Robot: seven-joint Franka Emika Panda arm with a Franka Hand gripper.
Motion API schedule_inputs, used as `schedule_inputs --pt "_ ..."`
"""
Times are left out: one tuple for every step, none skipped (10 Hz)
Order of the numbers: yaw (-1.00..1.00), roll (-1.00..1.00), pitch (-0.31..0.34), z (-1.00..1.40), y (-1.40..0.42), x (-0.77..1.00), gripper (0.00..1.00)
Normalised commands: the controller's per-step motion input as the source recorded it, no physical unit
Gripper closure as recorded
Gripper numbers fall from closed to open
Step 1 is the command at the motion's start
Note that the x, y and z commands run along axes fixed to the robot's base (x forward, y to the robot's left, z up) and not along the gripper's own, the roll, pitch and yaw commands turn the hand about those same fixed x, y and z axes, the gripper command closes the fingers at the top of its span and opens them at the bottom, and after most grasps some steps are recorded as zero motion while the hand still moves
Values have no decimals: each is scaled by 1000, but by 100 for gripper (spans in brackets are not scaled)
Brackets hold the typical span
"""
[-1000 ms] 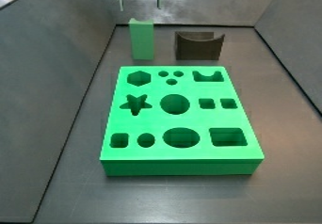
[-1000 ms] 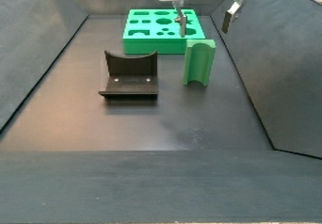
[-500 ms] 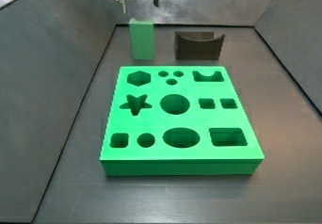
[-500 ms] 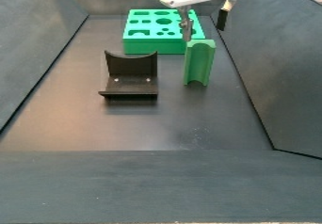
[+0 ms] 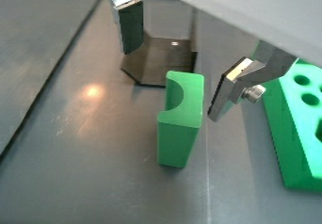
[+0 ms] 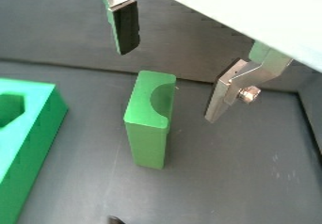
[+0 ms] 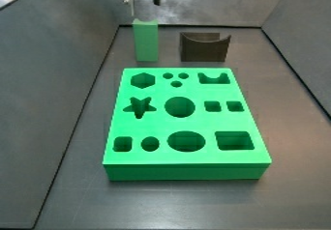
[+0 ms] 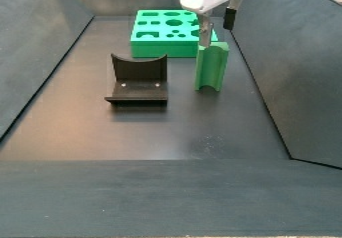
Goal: Pick up the arch object. Move up. Place the arch object on the fixture. Regrasp the arch object. Rotate the arch object. Move to above the board. Insert the arch object.
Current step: Rotate the arch object.
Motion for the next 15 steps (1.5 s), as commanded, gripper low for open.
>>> schedule_inputs --pt "1000 3 5 -35 7 35 0" --pt "1000 3 5 -35 7 35 0" --pt "1000 3 5 -35 7 35 0" --pt "1000 3 6 -35 6 35 0" --pt "1000 3 6 -35 6 35 0" --pt "1000 3 6 -34 6 35 0" --pt "1000 3 6 -34 6 35 0" --pt "1000 4 6 -34 6 35 0" --pt "1000 4 7 -34 6 35 0" --pt "1000 4 7 -34 6 35 0" --pt "1000 4 7 -34 6 36 0" --pt "1000 4 8 -34 6 36 0" --pt "1000 5 8 -34 6 36 0" --pt "1000 5 8 -34 5 36 0" --pt "1000 5 9 -33 5 36 0"
